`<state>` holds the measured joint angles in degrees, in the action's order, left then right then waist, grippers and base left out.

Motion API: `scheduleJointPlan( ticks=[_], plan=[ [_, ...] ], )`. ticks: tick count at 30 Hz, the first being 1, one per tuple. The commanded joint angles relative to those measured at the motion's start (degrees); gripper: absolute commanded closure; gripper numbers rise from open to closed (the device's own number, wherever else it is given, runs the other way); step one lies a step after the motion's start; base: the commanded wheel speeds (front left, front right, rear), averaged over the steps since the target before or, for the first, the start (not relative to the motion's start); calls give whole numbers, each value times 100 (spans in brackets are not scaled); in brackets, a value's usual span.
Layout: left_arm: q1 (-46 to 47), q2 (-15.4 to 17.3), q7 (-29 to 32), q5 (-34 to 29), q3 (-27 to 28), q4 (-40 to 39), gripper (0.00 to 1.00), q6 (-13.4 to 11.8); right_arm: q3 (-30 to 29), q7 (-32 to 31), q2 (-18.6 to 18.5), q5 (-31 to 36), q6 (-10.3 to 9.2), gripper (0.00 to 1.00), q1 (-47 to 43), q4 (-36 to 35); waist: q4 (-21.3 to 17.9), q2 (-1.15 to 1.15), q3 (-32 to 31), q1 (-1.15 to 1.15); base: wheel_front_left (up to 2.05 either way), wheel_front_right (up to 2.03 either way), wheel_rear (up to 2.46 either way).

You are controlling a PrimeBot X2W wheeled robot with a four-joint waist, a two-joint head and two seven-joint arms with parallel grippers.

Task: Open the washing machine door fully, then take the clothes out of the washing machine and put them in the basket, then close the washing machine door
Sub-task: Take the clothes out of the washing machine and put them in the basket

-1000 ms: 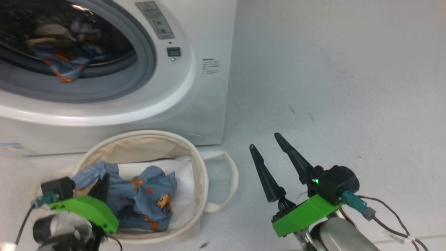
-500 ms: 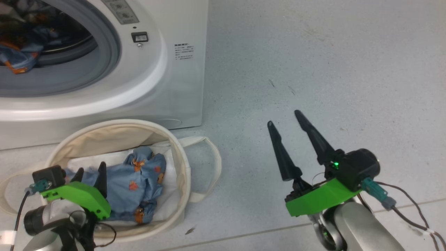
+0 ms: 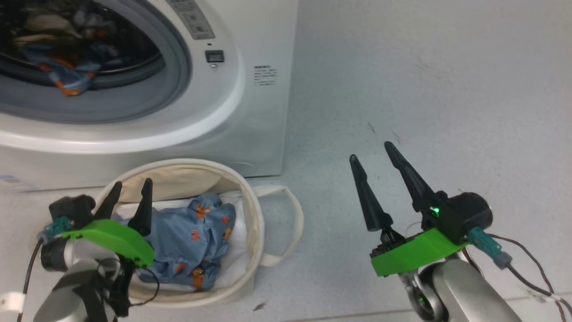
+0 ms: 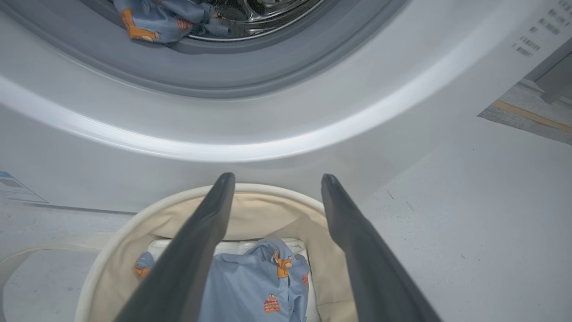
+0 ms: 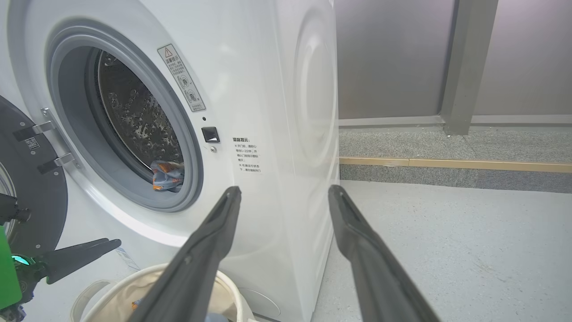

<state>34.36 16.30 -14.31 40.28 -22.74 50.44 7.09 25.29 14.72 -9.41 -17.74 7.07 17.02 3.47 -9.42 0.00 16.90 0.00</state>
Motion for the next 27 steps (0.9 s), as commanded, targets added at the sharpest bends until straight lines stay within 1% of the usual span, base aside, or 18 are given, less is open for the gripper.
scheduleJointPlan(
  ticks=[1, 7, 8, 12, 14, 19, 23, 27],
  plan=[
    [-84, 171, -68, -132, 312, -289, 0, 14, 28, 28, 17, -41, 42, 0, -91, -142, 100, 0, -110, 0, 0, 0, 0],
    [-597, 96, -68, -639, 768, -1411, 0, 30, -50, 28, 14, -79, 42, 0, -206, 27, 382, 0, -329, 0, 0, 0, 0],
    [-759, 55, -68, -735, 882, -1751, 0, 33, -12, 28, 31, -109, 42, 0, -232, 93, 487, 0, -403, 0, 0, 0, 0],
    [-1071, -54, -69, -845, 1024, -2295, 0, 36, 39, 28, 42, -153, 42, 0, -258, 204, 688, 0, -555, 0, 0, 0, 0],
    [-1214, -116, -69, -830, 1073, -2485, 0, 37, 40, 28, 36, -156, 42, 0, -259, 229, 776, 0, -625, 0, 0, 0, 0],
    [-1483, -127, -69, -971, 1107, -2794, 0, 7, -23, 28, 9, -144, 42, 0, -299, 206, 964, 0, -764, 0, 0, 0, 0],
    [-1651, -141, -69, -1007, 1117, -2959, 0, -39, -58, 28, 11, -157, 42, 0, -353, 200, 1078, 0, -836, 0, 0, 0, 0],
    [-1742, -163, -69, -984, 1105, -3021, 0, -67, 45, 28, 7, -175, 42, 0, -369, 224, 1172, 0, -888, 0, 0, 0, 0]
  ],
)
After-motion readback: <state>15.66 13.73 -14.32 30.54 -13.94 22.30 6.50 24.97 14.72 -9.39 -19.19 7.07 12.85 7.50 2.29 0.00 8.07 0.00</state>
